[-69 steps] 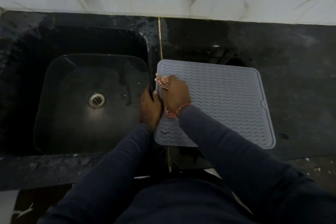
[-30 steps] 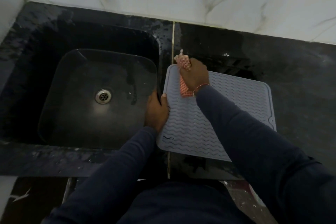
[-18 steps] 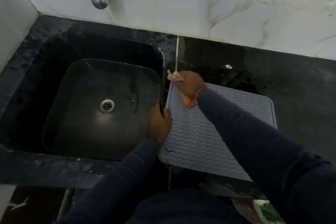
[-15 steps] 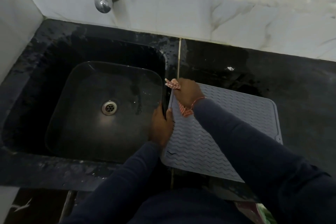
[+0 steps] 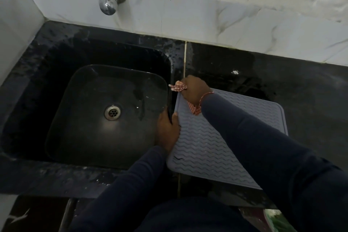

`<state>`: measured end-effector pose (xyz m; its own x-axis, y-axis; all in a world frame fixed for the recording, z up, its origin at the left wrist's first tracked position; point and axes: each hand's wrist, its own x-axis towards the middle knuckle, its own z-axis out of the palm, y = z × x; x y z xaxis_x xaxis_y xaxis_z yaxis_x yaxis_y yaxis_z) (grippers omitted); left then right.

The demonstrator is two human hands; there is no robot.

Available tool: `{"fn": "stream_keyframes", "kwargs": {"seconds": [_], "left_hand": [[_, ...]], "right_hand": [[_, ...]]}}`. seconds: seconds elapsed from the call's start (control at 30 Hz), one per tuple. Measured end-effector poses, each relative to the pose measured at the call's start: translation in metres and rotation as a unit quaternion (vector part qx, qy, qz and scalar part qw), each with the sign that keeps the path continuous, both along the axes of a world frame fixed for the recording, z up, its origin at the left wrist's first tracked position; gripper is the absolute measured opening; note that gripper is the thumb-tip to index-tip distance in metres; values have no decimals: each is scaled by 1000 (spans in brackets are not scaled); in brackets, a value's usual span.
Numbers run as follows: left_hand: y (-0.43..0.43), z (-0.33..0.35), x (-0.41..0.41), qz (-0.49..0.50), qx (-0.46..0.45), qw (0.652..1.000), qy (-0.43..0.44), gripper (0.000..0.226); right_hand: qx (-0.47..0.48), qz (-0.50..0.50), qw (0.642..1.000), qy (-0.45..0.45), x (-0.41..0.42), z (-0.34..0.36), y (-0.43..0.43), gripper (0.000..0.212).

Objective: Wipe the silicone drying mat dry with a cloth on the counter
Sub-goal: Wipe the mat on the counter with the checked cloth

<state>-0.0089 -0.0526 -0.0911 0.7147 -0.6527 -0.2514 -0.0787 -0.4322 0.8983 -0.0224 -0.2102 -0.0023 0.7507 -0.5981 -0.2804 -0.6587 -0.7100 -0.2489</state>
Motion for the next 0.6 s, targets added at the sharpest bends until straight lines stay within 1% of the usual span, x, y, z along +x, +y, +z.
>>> {"fn": "stream_keyframes", "kwargs": {"seconds": [0.17, 0.27, 0.43, 0.5, 0.57, 0.6], "left_hand": [[1, 2, 2, -1, -1, 1000, 19, 45], [3, 5, 4, 4, 0, 999, 52, 40], [6, 12, 3, 8, -28, 998, 63, 32], [10, 10, 3, 15, -35, 997, 72, 34], [14, 6, 1, 16, -44, 996, 72, 41], [15, 2, 1, 14, -43, 996, 71, 40]], "right_hand": [[5, 23, 1000, 1, -8, 4, 19, 23], [0, 52, 999, 11, -13, 5, 27, 23], [-1, 88, 995, 39, -20, 8, 44, 25], [14, 103, 994, 47, -24, 8, 51, 28], [54, 104, 992, 38, -30, 7, 55, 29], [79, 103, 991, 34, -34, 6, 55, 28]]}}
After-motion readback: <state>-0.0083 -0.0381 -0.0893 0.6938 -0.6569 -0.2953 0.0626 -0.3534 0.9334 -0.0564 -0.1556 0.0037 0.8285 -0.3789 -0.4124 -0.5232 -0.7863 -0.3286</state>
